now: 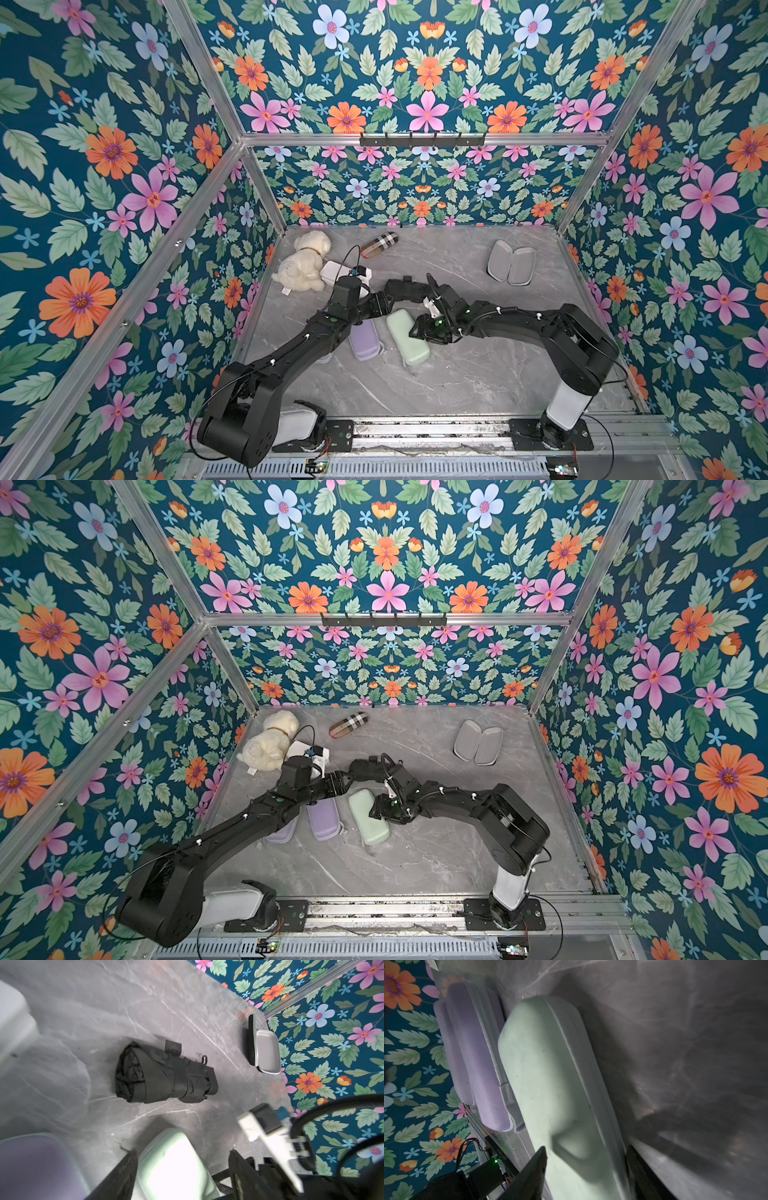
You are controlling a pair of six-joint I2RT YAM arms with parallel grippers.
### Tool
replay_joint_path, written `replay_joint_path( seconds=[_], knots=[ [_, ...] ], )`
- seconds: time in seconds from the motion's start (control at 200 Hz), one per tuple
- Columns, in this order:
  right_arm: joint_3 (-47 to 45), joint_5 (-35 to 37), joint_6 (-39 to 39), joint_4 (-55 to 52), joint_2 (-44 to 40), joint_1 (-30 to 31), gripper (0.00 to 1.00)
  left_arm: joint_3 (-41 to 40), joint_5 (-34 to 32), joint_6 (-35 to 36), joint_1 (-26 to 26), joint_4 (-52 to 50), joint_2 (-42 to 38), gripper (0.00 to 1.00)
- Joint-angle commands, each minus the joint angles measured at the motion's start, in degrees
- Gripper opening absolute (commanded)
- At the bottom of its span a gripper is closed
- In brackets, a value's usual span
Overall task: Put umbrellas into zippered umbrella sleeves
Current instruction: Move the umbrella sleeve at the center of the board.
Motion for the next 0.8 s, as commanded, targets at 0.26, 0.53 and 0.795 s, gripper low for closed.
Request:
replay_joint_path(
  seconds=[0.26,0.53,0.795],
  knots=[
    [15.17,-6.98,9.15,1.59,11.78,4.85,0.47,3.79,-7.56,3.73,0.57,-6.85,-8.96,0.72],
    [15.71,8.22,-11.91,-25.45,-4.77,-8.63,0.59,2.27,-11.89,4.12,2.82,-5.04,-16.20,0.99],
    [26.64,34.22,-20.37,-41.46,-1.15,-28.85,0.63,2.42,-4.85,4.74,3.14,-1.18,-11.21,0.84]
  ],
)
